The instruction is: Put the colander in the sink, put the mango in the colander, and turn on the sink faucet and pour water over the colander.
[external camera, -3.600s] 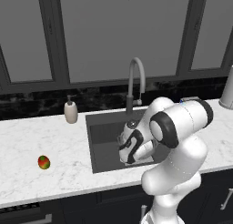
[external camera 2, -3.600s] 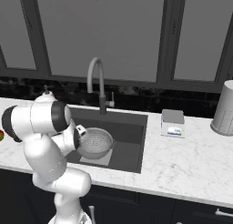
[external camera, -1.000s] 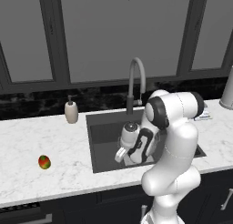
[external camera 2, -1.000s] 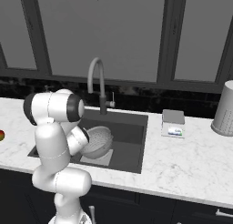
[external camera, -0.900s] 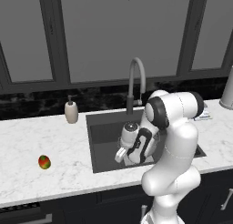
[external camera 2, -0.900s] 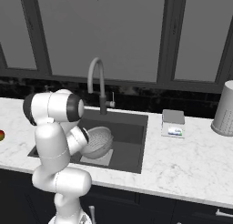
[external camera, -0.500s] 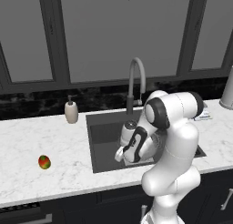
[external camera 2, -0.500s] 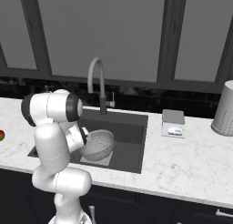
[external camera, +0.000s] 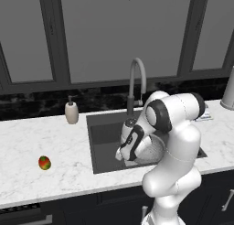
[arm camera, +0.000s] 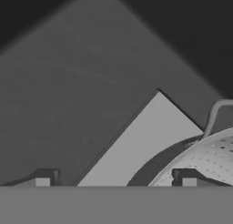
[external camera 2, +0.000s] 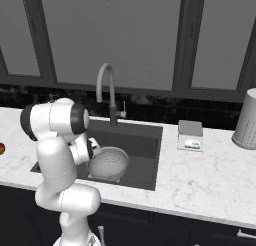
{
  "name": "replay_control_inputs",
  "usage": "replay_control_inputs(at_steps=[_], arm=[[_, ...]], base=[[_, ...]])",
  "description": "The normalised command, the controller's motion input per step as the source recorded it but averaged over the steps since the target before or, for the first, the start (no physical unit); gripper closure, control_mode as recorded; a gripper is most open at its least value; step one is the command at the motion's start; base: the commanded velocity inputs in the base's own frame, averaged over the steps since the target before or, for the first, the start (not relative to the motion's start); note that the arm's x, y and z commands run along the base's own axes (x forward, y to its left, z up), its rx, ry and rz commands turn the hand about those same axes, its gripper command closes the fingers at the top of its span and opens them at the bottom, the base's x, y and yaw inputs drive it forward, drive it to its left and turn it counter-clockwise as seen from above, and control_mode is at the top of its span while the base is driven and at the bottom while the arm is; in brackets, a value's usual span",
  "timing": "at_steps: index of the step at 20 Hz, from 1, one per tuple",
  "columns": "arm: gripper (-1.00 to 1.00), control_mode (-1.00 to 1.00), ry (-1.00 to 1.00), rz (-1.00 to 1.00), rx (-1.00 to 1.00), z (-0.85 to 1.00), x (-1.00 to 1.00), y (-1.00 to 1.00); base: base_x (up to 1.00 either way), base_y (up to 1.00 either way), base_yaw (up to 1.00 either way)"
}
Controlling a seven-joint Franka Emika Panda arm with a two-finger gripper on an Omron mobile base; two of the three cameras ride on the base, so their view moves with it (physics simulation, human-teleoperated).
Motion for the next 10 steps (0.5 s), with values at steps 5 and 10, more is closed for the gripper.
replay_control_inputs(at_steps=[5, 10], arm=[[-1.00, -1.00, 0.00, -0.06, 0.00, 0.63, -0.08, 0.00], [-1.00, -1.00, -0.01, -0.09, 0.00, 0.87, -0.45, 0.01]], base=[[0.00, 0.00, 0.00], [0.00, 0.00, 0.00]])
